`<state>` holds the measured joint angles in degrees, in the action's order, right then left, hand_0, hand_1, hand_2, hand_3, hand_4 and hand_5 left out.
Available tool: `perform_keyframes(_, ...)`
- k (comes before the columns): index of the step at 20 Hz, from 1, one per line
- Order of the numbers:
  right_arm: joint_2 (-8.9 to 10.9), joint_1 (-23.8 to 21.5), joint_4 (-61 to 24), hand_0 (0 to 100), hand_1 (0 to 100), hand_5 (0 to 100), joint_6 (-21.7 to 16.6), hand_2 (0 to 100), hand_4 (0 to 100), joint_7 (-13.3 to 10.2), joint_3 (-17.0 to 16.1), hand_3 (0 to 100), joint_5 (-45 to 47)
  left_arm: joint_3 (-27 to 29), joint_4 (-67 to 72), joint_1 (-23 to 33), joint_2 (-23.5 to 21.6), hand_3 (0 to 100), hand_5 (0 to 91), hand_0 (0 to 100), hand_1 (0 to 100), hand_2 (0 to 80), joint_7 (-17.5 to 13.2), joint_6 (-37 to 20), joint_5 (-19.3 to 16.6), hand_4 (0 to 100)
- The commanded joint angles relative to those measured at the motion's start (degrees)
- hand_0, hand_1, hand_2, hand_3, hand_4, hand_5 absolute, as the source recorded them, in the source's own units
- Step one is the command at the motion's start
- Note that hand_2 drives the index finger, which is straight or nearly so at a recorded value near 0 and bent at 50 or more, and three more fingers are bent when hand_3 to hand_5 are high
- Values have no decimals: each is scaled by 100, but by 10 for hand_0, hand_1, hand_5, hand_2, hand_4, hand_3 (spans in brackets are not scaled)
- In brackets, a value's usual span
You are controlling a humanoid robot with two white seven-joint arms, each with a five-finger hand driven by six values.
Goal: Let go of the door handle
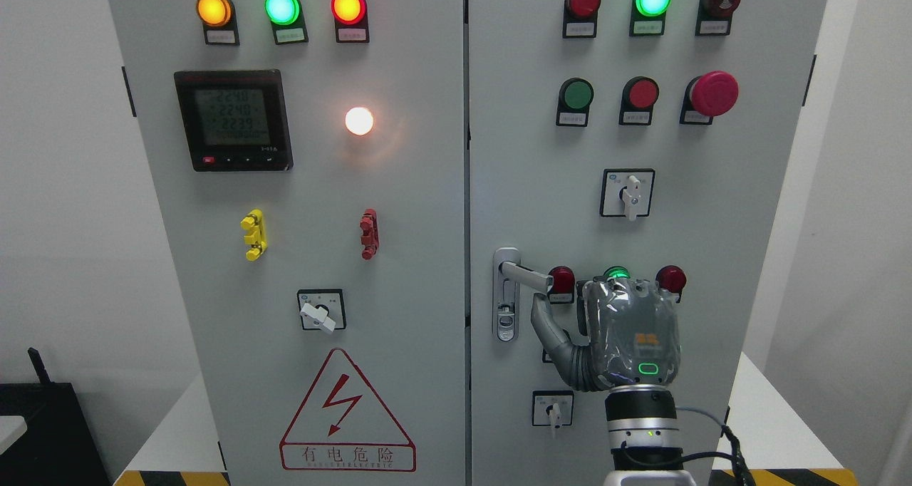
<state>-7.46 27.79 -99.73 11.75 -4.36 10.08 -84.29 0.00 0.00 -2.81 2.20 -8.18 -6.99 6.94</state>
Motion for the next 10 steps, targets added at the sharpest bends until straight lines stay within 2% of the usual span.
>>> perform_keyframes(1,8,-203,-222,421,127,981,-58,1000,1000,-13,38,1000,0,62,97,0,0,0,0,120,389,0,1,5,0,0)
perform_keyframes(5,16,-388,-485,423,128,980,-137,1000,1000,-48,38,1000,9,62,97,0,0,0,0,120,389,0,1,5,0,0)
perform_keyframes(10,16,-704,-828,426,130,980,-401,1000,1000,-223,38,1000,35,62,97,0,0,0,0,120,389,0,1,5,0,0)
